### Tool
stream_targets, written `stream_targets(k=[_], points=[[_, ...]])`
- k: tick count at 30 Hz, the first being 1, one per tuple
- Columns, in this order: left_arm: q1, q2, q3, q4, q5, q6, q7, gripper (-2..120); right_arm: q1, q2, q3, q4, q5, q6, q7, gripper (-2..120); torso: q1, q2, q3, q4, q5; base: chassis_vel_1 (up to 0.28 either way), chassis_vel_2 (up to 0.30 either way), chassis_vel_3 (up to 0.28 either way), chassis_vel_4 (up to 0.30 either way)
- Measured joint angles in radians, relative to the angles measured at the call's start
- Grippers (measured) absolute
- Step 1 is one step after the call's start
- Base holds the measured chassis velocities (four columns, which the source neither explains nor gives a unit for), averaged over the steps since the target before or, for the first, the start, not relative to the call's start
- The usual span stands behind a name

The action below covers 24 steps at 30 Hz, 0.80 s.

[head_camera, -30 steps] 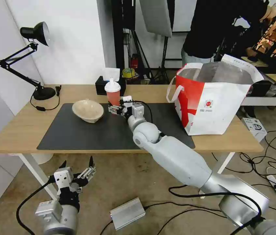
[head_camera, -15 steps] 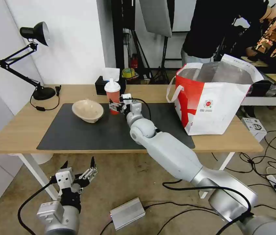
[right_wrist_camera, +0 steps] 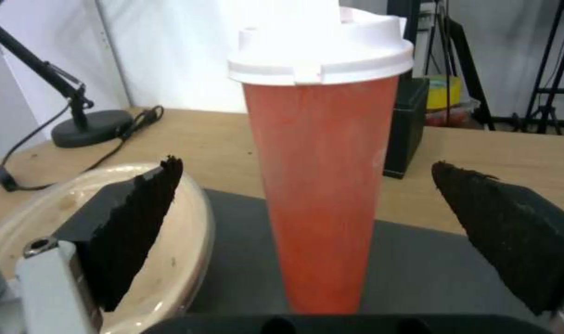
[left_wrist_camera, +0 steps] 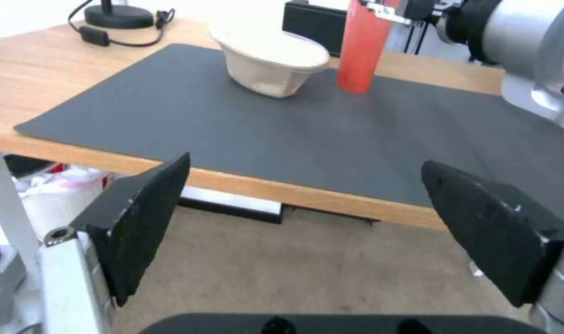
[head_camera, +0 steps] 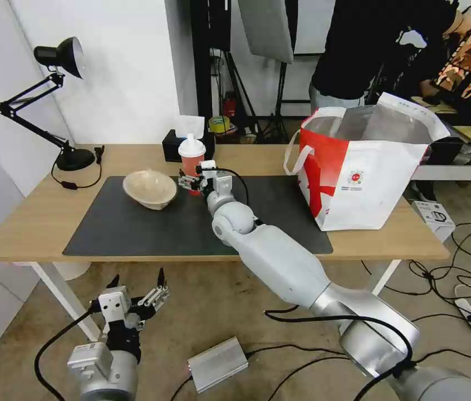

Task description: Pick up the trash from the table and place it into the takeout bag.

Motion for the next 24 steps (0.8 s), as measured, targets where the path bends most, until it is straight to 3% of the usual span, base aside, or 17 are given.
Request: stream_targets(k=[24], points=[[0.000,-0.001,0.018,0.003,0.004,0.001,0.001,100,0.032,0.035,0.028,-0.106,-0.008,0.025,-0.056,100,0.000,0.000,0.000,0.0000,0.0000,0.000,0.000,0.000,0.000]])
